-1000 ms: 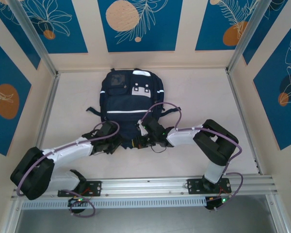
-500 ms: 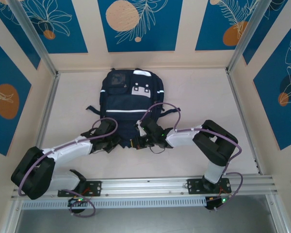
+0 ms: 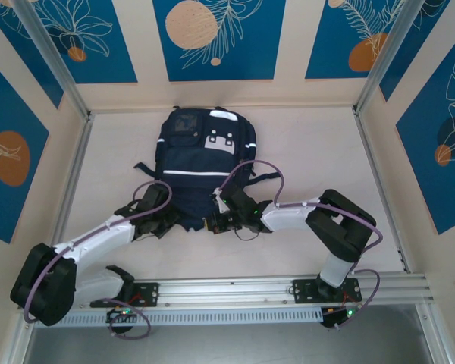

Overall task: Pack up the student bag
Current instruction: Zip the student bag at the center of the table.

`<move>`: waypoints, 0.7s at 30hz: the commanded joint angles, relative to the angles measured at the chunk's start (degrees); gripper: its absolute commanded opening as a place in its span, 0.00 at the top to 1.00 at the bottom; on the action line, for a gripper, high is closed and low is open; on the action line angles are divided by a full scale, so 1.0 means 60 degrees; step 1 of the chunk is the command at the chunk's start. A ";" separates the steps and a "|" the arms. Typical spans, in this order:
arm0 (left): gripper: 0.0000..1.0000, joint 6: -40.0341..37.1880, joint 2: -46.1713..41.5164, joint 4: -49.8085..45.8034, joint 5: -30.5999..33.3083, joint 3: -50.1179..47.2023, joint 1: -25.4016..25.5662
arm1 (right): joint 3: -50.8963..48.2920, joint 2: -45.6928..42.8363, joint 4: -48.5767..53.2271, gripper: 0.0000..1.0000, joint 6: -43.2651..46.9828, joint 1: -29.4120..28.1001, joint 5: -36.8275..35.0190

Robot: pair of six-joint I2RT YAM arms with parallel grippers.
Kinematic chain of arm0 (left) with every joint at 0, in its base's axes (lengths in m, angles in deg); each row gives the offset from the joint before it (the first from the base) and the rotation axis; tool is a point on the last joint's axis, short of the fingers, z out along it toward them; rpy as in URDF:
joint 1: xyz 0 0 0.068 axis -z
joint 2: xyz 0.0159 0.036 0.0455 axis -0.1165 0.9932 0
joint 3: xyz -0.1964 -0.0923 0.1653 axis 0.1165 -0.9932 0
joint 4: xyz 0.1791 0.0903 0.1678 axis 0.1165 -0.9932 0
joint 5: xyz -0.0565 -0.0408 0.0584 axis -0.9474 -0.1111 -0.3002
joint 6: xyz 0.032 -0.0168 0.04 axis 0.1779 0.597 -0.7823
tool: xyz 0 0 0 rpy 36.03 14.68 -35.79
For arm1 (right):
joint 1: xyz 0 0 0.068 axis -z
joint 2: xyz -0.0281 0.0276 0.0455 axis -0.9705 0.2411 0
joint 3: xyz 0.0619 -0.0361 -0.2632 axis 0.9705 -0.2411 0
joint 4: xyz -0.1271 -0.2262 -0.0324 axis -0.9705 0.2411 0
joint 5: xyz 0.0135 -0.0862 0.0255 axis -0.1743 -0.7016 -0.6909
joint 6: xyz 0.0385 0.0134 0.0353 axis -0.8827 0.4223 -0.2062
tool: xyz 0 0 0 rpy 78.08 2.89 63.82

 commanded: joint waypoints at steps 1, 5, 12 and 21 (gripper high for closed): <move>1.00 -0.0491 -0.0128 -0.1201 0.1576 0.0049 -0.0578 | -0.0548 -0.0055 0.1986 1.00 0.0088 0.0008 -0.0258; 1.00 -0.0892 -0.0110 -0.1466 0.1542 0.0324 -0.0920 | -0.0555 -0.0163 0.2075 1.00 0.0146 0.0040 -0.0290; 1.00 -0.1843 0.0295 -0.2227 0.1313 0.1536 -0.1667 | -0.0418 -0.0242 0.2191 1.00 0.0219 0.0108 -0.0257; 0.44 0.0464 -0.1049 -0.1758 0.0017 0.0638 0.0015 | -0.0150 0.0108 0.1960 1.00 0.0101 0.0103 0.0000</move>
